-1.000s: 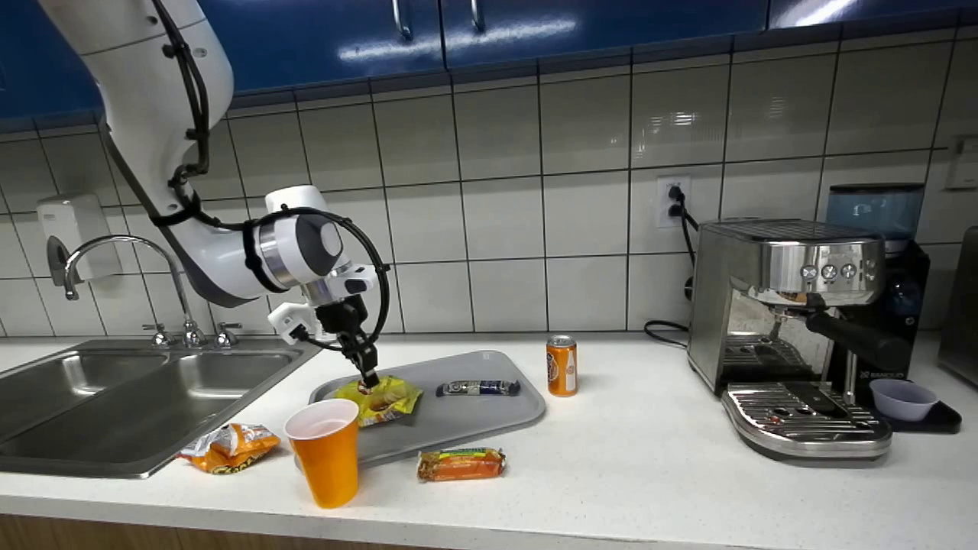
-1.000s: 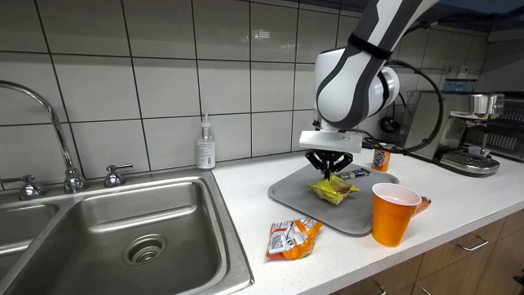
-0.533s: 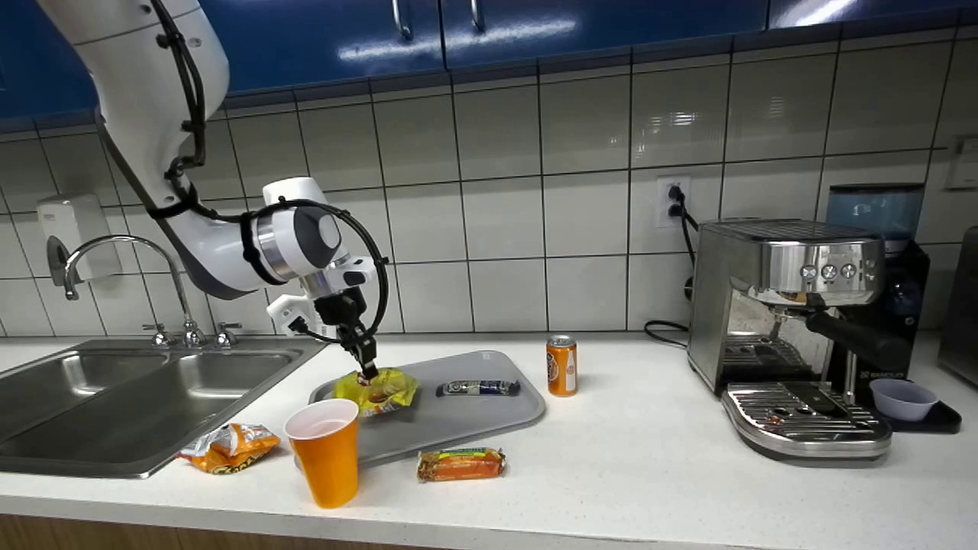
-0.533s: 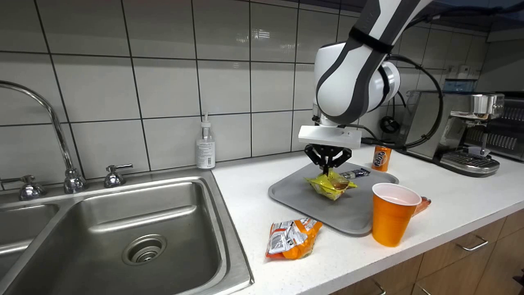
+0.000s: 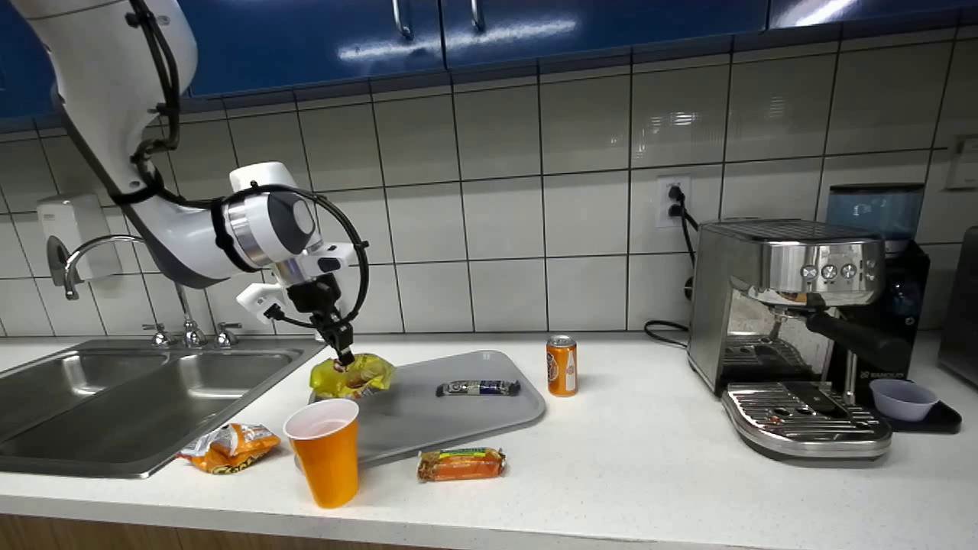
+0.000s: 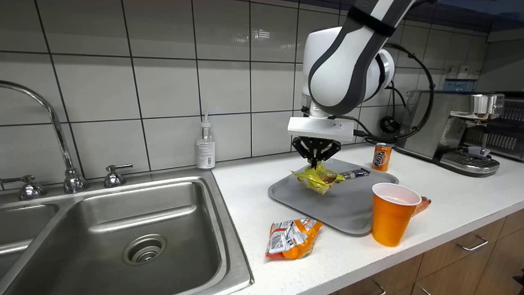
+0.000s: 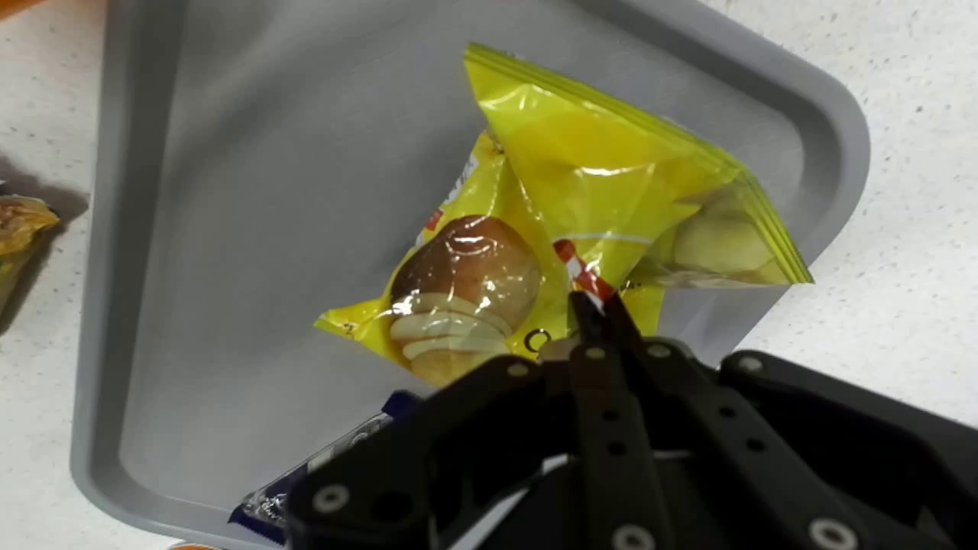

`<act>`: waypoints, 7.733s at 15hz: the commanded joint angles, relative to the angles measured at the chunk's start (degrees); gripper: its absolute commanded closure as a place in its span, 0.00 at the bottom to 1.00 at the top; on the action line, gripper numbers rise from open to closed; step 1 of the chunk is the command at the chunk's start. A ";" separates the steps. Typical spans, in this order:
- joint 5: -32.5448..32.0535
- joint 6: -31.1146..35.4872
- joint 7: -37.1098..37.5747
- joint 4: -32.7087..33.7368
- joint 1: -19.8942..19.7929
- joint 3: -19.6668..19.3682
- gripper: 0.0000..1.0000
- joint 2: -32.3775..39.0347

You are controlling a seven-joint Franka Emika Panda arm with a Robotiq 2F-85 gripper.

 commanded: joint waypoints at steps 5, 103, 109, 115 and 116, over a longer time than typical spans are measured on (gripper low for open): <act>-4.22 -0.75 1.81 -2.54 2.16 3.07 1.00 -3.83; -8.05 -0.69 11.30 -10.48 4.29 11.38 0.00 -1.78; -7.65 -0.82 11.54 -9.14 5.33 10.31 0.00 -0.17; -7.40 -0.83 11.38 -8.40 5.84 9.62 0.00 0.62; -7.36 -0.85 11.36 -8.33 5.88 9.57 0.00 0.69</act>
